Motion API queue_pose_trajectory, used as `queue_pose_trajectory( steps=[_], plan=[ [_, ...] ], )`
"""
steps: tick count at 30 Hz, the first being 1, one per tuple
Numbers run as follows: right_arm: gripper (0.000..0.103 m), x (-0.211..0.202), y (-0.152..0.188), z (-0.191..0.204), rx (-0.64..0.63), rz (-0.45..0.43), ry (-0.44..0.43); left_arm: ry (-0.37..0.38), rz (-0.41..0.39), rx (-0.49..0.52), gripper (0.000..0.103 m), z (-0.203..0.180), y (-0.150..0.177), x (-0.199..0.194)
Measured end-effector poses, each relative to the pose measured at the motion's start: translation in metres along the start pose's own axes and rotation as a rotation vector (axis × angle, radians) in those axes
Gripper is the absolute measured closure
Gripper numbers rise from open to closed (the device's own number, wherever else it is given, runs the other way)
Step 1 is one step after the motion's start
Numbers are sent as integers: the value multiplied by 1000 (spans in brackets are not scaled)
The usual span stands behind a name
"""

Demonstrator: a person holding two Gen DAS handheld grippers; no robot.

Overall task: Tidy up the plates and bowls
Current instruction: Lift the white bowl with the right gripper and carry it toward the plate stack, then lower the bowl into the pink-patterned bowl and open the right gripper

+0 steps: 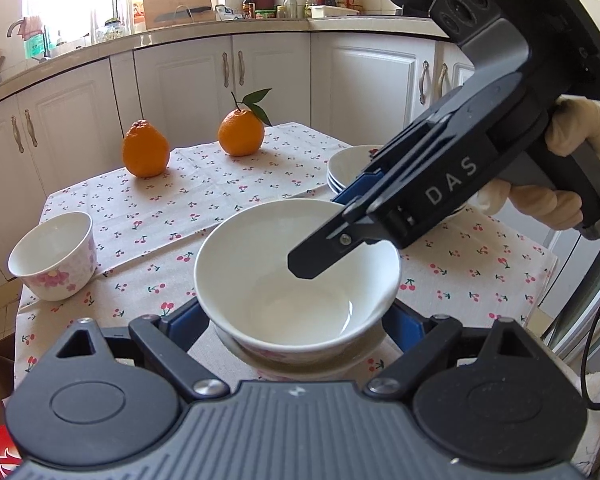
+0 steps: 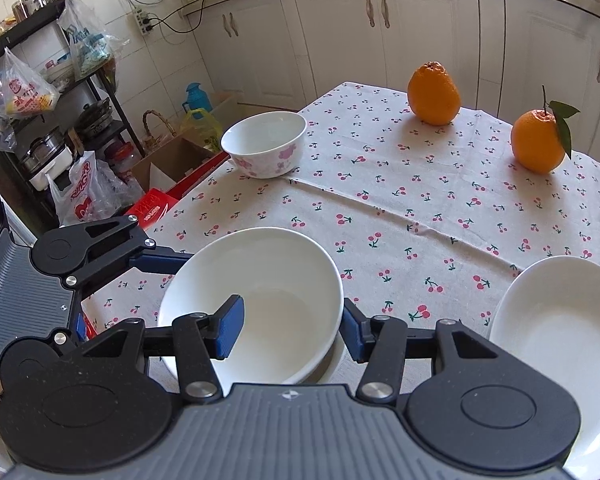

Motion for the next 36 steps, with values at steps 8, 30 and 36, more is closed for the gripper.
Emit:
queue_pose_trajectory(
  steps=[8, 30, 36],
  plan=[
    [45, 3, 4, -1, -12, 7, 6, 8, 7, -7, 10, 1, 2, 2],
    [0, -6, -4, 8, -74, -58, 32, -6, -11, -24, 5, 6, 5, -22],
    [0, -4, -12, 16, -97, -67, 45, -69, -32, -32, 5, 25, 8, -41]
  ],
)
Point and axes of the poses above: each gripper's, at about its wrist camera, not at the fingertips, and x roughly the way its jaws point, z to its left, y to its underside, the point moved 6 cm from there along x, roughly the way its jaws point, and after that the axes turned 10 degrees about -z, right-handed, at the moved point
